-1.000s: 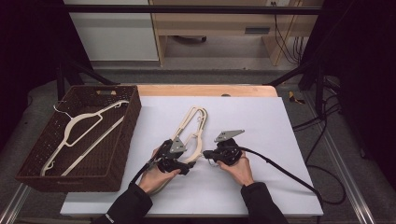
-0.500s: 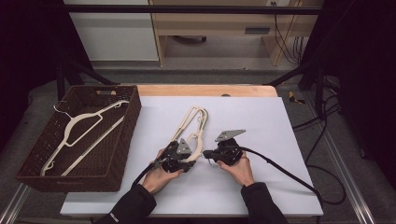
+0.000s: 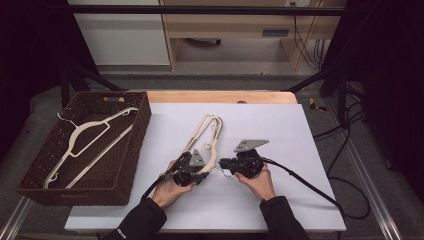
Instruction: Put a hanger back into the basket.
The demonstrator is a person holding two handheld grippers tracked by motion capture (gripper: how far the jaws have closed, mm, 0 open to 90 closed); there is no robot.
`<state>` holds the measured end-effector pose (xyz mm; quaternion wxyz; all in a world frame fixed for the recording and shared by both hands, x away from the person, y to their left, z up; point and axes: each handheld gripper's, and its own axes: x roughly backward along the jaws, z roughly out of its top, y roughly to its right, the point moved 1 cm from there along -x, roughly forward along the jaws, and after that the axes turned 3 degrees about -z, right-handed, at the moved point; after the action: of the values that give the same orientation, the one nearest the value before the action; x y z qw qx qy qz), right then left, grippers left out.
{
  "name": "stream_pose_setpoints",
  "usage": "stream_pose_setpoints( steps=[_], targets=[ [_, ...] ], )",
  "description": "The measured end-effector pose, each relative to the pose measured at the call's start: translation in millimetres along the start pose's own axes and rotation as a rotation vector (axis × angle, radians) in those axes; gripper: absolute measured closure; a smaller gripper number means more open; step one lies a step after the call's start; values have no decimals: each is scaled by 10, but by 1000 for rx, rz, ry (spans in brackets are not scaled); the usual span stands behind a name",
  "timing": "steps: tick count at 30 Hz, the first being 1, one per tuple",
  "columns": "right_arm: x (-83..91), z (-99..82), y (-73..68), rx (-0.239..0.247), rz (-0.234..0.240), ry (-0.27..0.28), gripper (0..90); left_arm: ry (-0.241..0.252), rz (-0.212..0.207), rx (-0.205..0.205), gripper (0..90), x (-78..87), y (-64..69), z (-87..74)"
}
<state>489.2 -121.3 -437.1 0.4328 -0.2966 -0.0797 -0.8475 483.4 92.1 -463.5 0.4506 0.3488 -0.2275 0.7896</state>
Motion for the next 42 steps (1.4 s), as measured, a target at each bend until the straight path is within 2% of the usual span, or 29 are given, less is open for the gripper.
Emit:
stream_pose_setpoints(
  steps=[1, 4, 5, 6, 9, 11, 12, 13, 14, 15, 16, 20, 22, 28, 34, 36, 38, 42],
  targets=[
    [0, 0, 0, 0, 0, 0, 815, 12, 0, 9, 731, 9, -2, 0],
    [272, 105, -15, 0, -8, 110, 742, 28, 2, 31, 734, 81, -19, 3],
    [272, 105, -15, 0, -8, 110, 742, 28, 2, 31, 735, 81, -19, 3],
    [340, 126, -12, -2, -12, 137, 713, 32, 7, 35, 735, 98, -21, 4],
    [516, 157, 13, -17, -34, 211, 599, 35, 25, 34, 739, 176, -28, 12],
    [614, 151, 57, -34, -44, 248, 517, 52, 21, 49, 742, 221, -40, 12],
    [702, 128, 104, -52, -64, 274, 443, 60, 20, 65, 743, 262, -58, 6],
    [702, 128, 104, -52, -64, 274, 443, 60, 20, 65, 743, 262, -58, 6],
    [783, 98, 142, -75, -88, 304, 353, 66, 18, 75, 743, 278, -69, 0],
    [783, 98, 142, -75, -88, 304, 353, 70, 17, 84, 743, 295, -80, -5],
    [851, 65, 176, -93, -97, 324, 291, 72, 20, 88, 742, 313, -90, -10],
    [937, 9, 215, -93, -123, 338, 235, 82, 30, 108, 744, 402, -127, -35],
    [985, -49, 245, -114, -140, 353, 202, 92, 37, 118, 747, 446, -147, -48],
    [998, -123, 275, -135, -156, 350, 161, 115, 61, 137, 760, 574, -203, -54],
    [957, -209, 288, -132, -177, 306, 128, 143, 94, 162, 775, 701, -266, -60],
    [952, -227, 289, -138, -182, 307, 125, 151, 106, 169, 784, 751, -303, -68],
    [954, -259, 294, -143, -184, 297, 120, 166, 117, 203, 797, 812, -376, -94],
    [930, -281, 303, -156, -194, 288, 105, 163, 142, 225, 811, 863, -443, -124]
  ],
)
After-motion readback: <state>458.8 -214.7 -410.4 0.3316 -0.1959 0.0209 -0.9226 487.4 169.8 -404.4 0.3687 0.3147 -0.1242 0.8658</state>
